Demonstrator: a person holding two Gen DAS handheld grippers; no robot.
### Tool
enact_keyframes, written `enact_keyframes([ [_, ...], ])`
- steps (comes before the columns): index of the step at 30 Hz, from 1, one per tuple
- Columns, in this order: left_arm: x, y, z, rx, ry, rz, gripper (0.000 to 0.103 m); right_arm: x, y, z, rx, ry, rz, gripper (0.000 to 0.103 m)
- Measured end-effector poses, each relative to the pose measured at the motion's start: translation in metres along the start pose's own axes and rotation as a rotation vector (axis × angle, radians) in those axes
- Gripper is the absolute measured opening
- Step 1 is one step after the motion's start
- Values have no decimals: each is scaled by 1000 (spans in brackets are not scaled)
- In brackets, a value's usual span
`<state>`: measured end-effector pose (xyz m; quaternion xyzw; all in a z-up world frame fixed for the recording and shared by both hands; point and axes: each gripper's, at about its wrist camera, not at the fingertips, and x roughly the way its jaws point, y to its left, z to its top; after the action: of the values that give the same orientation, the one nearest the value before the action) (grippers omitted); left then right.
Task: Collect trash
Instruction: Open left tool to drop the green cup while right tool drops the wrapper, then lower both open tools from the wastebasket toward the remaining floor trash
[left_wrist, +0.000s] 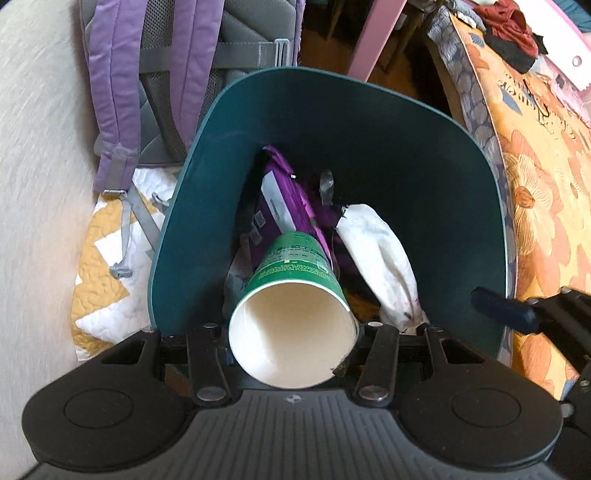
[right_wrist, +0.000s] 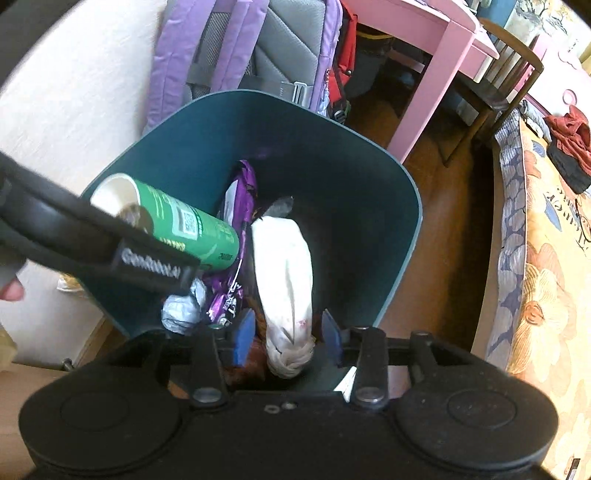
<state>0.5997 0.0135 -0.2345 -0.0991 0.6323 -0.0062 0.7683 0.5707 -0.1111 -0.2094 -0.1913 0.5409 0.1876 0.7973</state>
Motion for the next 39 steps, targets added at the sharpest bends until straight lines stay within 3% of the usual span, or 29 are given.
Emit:
enact_keyframes([
  [5, -14, -4, -8, -3, -21, -11, 60, -18, -3, -4, -10, -33, 19, 44],
  [18, -101, -17, -48, 14, -190, -13, 61, -87, -13, -29, -44, -145, 91, 47],
  [21, -123, -19, -63, 14, -232, -11, 61, -106, -15, -37, -44, -178, 114, 59],
  [26, -155, -19, -89, 34, -290, -6, 61, -139, -18, -52, -35, -234, 149, 60],
  [32, -178, -12, -116, 43, -333, -8, 69, -171, -20, -68, -6, -284, 179, 63],
  [39, -182, 9, -139, 44, -313, -48, 75, -185, -11, -94, 78, -290, 176, 72],
])
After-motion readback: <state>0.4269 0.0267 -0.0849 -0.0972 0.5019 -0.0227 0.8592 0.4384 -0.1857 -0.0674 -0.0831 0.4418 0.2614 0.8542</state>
